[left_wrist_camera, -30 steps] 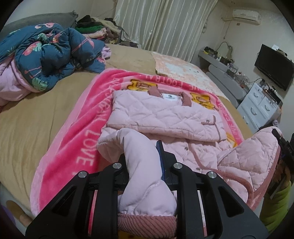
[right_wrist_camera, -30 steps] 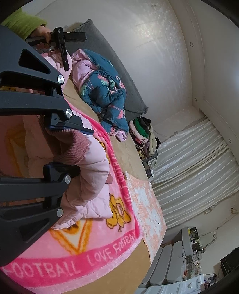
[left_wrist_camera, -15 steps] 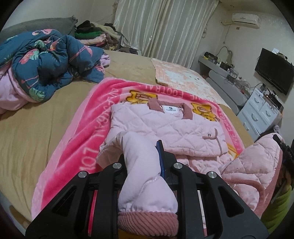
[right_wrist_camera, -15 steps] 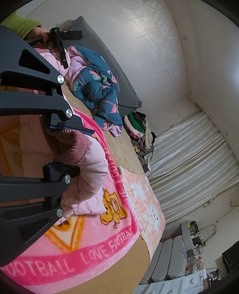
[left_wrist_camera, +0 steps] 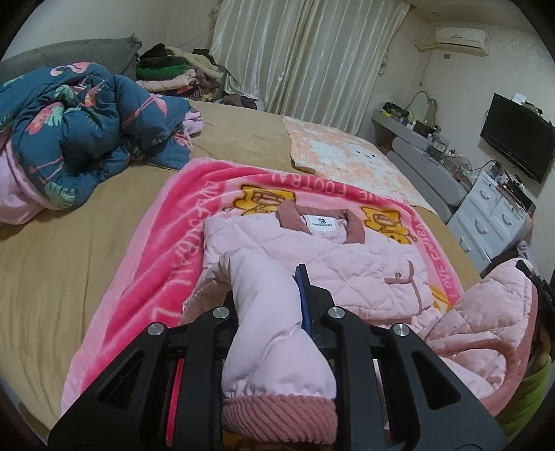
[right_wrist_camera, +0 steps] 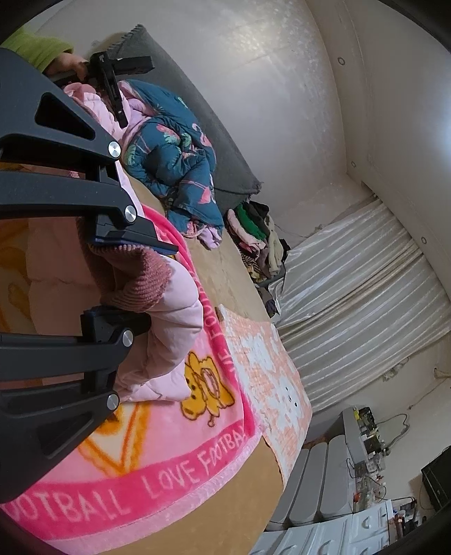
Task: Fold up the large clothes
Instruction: 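Lift the hem with both grippers and carry it over toward the collar, then lower the hem onto the collar and open both grippers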
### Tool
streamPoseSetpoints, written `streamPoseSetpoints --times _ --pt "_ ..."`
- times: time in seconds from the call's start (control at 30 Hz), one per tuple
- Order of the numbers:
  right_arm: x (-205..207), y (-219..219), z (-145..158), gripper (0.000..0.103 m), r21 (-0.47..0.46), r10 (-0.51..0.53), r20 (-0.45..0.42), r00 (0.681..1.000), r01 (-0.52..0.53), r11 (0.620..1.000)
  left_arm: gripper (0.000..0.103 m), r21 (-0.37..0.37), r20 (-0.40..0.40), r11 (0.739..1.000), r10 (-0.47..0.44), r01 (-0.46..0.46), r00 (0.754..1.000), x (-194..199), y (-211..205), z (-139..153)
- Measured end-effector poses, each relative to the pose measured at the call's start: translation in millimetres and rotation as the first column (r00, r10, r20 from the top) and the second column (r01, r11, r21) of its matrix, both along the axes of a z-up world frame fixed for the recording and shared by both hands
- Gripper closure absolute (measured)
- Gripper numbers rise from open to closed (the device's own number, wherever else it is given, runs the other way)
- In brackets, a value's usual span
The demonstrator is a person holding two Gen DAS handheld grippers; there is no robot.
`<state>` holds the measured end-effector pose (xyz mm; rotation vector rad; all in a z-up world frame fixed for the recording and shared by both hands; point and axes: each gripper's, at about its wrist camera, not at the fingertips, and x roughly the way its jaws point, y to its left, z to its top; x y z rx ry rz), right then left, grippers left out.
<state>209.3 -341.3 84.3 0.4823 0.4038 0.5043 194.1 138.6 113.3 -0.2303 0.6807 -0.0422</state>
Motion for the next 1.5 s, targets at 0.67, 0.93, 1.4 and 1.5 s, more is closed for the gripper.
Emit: streamPoseSetpoints --times 0.67,0.93,1.4,1.5 --pt "72 2 7 0.08 0.029 -0.045 -0.043 0.998 0.046 0.998 0.089 -0.02 0.015 0.999 0.049 -0.049 0.999 51 14 5" --pt "113 2 -8 0.078 0.092 -0.032 -0.136 0.99 0.045 0.995 0.087 -0.022 0.006 0.998 0.066 -0.066 0.998 76 15 -10" --pt "171 12 -37 0.077 0.038 -0.1 -0.253 0.962 0.113 0.993 0.052 -0.059 0.008 0.995 0.078 -0.077 0.997 107 17 -26" --pt "182 12 -44 0.077 0.028 -0.107 -0.286 0.952 0.12 0.992 0.043 -0.087 0.017 0.993 0.085 -0.083 0.996 110 19 -30"
